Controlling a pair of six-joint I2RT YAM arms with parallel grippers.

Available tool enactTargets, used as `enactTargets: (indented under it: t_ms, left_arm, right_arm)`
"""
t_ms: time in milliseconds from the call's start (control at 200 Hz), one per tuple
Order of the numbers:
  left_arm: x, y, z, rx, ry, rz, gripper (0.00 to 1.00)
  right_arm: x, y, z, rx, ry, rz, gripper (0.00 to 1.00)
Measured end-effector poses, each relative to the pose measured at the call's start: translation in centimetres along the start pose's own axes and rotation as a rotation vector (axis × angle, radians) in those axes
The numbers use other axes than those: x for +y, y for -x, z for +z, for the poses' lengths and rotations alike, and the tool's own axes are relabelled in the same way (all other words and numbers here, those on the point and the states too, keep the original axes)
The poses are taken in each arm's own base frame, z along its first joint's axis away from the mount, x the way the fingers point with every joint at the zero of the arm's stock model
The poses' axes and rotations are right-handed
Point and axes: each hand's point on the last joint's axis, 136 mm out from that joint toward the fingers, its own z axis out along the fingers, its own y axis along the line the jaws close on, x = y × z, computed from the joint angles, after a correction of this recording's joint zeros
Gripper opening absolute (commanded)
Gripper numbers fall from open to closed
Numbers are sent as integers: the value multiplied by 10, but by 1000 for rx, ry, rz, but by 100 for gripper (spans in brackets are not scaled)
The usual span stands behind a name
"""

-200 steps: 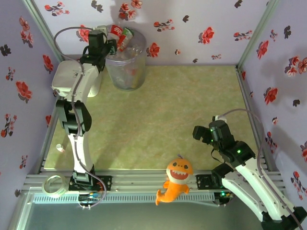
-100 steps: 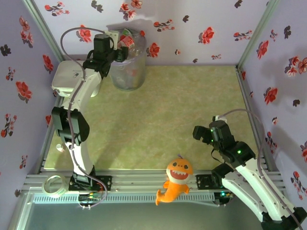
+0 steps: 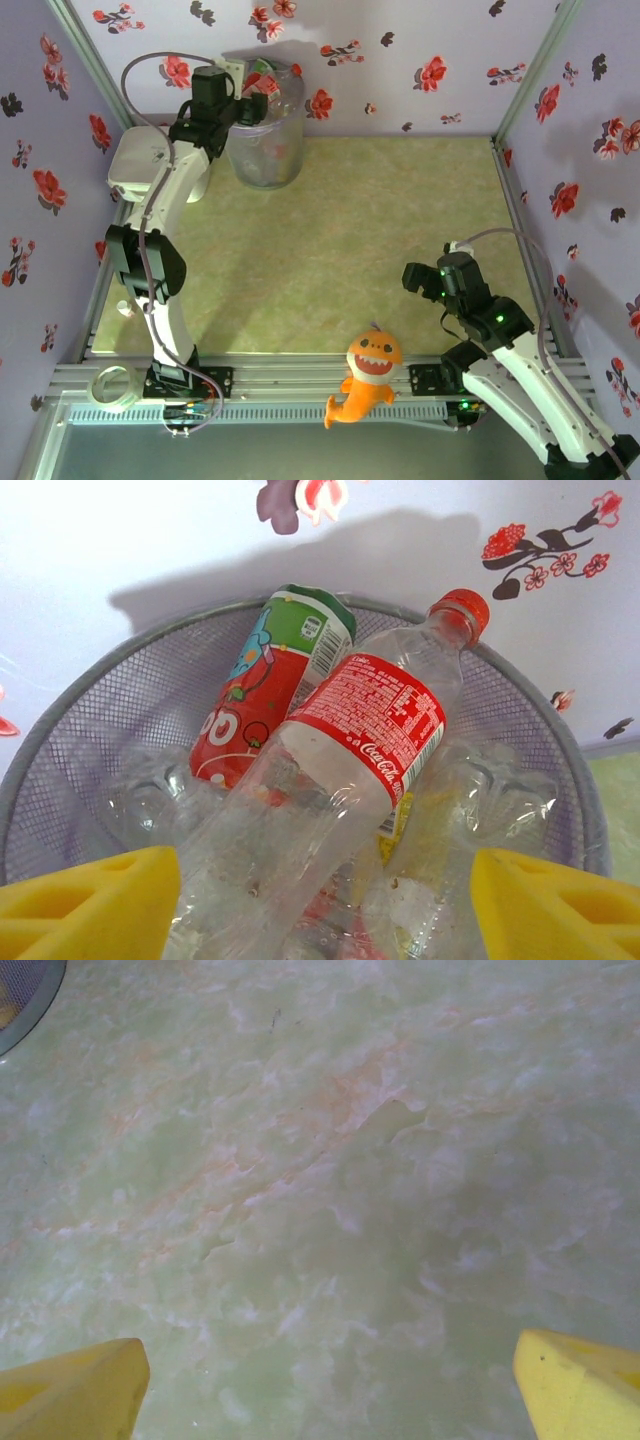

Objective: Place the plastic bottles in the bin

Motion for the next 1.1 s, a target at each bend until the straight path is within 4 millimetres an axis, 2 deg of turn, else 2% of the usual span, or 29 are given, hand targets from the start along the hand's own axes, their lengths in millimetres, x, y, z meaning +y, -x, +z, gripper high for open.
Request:
enactTargets:
  t_ms: [95,225,415,555,655,815,995,1100]
  left_arm:
    - [6,-4,-7,7,10,-15,82]
    - [11,-10,-33,15,24,-24,88]
    - [19,-26,-94,-5,63,-29,92]
    - [31,-55,-135,-15,127,-47,100]
    - [39,-88,-156,-2,168,-70,100]
    - [48,-159,-176,71,221,-91,100]
    - [66,-234,-187,170,327,-78,100]
    - [79,-271,-189,215,400,-61,100]
  right_arm:
    - [0,1,-2,-8,6,2,95]
    - [1,2,-2,-11,8,2,95]
    - [5,6,2,-18,12,-13,95]
    - [10,14,5,-29,12,-51,96]
    - [16,28,3,-65,11,-83,99]
    - [20,53,3,-148,-21,-150,99]
    - [5,75,9,-265,-148,-201,99]
    - [-13,75,18,-341,-233,-223,99]
